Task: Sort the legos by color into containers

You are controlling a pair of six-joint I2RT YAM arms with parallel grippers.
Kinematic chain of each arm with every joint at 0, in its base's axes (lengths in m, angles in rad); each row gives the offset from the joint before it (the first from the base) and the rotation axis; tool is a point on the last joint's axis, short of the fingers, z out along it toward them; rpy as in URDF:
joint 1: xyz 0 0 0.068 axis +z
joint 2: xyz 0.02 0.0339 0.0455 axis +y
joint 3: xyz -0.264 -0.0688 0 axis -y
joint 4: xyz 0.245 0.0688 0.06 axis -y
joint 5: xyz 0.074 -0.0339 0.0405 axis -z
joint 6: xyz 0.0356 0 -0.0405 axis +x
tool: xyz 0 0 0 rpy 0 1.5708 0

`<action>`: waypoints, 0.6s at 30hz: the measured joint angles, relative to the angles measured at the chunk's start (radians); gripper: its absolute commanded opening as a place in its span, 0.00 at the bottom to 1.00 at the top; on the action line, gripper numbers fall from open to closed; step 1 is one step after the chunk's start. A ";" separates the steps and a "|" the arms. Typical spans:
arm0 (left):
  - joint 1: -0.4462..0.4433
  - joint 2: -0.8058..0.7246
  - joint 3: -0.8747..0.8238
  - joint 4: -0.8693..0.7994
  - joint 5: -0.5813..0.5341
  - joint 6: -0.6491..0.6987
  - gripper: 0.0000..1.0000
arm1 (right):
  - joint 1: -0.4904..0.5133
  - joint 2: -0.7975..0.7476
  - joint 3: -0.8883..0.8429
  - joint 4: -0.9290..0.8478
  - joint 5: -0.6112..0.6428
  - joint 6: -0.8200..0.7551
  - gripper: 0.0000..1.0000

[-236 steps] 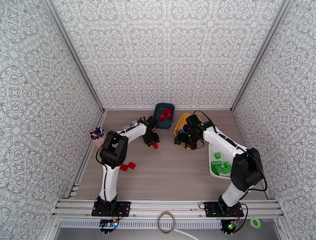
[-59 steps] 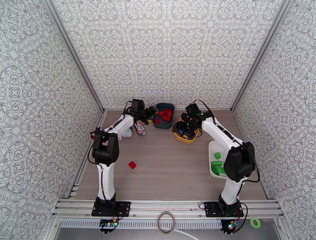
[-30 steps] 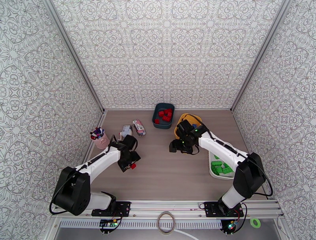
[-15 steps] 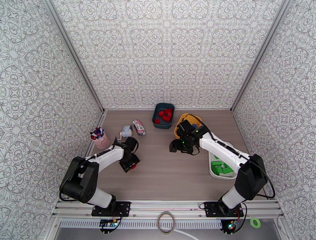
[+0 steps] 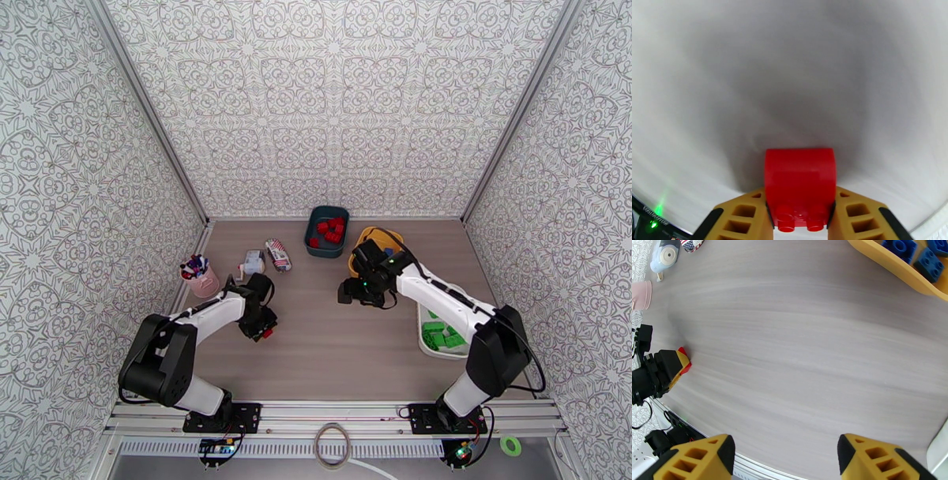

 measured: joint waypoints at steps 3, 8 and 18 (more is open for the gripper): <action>0.001 0.010 0.057 0.067 0.069 0.014 0.34 | -0.021 0.031 0.008 0.041 -0.051 0.019 0.73; 0.005 0.097 0.229 0.196 0.185 0.027 0.33 | -0.094 0.080 0.031 0.116 -0.147 0.062 0.73; 0.023 0.476 0.751 0.345 0.346 0.004 0.47 | -0.166 0.119 0.153 0.135 -0.197 0.078 0.73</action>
